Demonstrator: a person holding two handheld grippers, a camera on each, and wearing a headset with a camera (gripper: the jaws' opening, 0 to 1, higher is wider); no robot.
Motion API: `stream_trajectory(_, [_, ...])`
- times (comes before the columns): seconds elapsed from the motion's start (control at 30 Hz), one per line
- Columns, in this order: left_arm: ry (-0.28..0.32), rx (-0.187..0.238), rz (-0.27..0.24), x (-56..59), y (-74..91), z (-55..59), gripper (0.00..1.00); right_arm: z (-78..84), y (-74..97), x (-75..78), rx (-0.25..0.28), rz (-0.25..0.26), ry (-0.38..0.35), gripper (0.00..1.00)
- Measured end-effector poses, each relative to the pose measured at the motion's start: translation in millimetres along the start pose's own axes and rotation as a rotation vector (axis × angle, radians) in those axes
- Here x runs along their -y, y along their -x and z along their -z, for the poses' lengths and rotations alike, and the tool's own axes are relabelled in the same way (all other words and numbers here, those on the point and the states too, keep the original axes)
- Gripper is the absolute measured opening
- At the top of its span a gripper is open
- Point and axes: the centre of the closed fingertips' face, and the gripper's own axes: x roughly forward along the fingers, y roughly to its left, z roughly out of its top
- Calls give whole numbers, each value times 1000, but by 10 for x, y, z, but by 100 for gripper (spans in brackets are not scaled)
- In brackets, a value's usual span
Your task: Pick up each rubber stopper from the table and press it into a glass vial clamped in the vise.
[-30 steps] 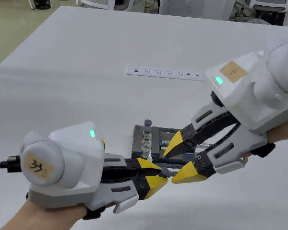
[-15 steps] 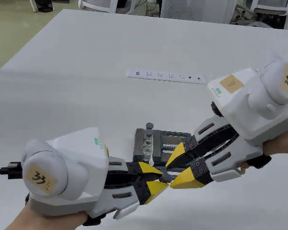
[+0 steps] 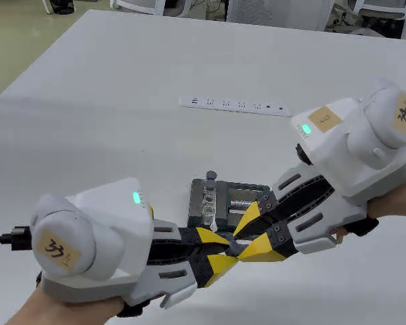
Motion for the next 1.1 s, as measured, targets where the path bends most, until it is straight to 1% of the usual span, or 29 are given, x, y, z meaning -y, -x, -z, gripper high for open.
stream_trajectory(0.13, [7,-3,1,-12,-5,14,3,5,-11,-16,-7,-11,10,8])
stream_trajectory(0.3, [15,-3,3,-22,-10,27,3,31,-3,-6,-16,-9,17,9])
stream_trajectory(0.37, [11,-5,2,-17,-14,24,3,31,-3,-26,-20,-18,24,10])
stream_trajectory(0.57, [6,-4,1,-13,-16,13,3,27,7,-29,-24,-19,26,11])
stream_trajectory(0.77, [3,-8,-1,7,-25,5,3,30,0,-10,-30,-10,22,7])
stream_trajectory(0.93, [0,-11,0,15,-21,5,3,28,-5,-13,-34,-12,32,7])
stream_trajectory(1.1, [-30,-21,8,42,-26,10,3,40,-4,-27,-42,-27,28,7])
